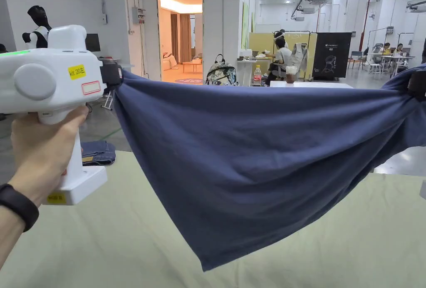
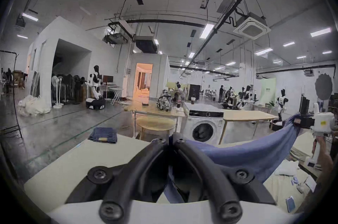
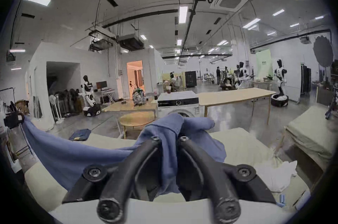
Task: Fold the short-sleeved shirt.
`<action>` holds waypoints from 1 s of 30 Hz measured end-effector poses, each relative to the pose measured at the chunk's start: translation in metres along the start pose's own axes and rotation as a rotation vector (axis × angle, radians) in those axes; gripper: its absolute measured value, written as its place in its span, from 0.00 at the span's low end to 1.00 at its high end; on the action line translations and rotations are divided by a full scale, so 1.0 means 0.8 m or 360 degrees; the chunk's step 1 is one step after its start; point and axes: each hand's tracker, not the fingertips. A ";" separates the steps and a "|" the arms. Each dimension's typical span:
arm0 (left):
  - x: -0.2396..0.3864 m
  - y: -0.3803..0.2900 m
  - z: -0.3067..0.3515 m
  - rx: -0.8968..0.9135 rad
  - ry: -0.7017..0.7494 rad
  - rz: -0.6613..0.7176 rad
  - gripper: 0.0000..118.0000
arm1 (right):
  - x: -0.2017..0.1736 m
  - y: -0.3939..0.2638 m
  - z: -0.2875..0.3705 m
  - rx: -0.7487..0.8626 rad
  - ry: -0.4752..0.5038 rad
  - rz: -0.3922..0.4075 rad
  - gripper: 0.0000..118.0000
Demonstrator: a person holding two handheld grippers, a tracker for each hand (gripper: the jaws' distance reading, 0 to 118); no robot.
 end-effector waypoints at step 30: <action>-0.010 -0.463 0.295 -0.0866 0.0053 0.0305 0.00 | 0.115 -0.498 0.312 -0.0836 -0.0198 -0.0280 0.07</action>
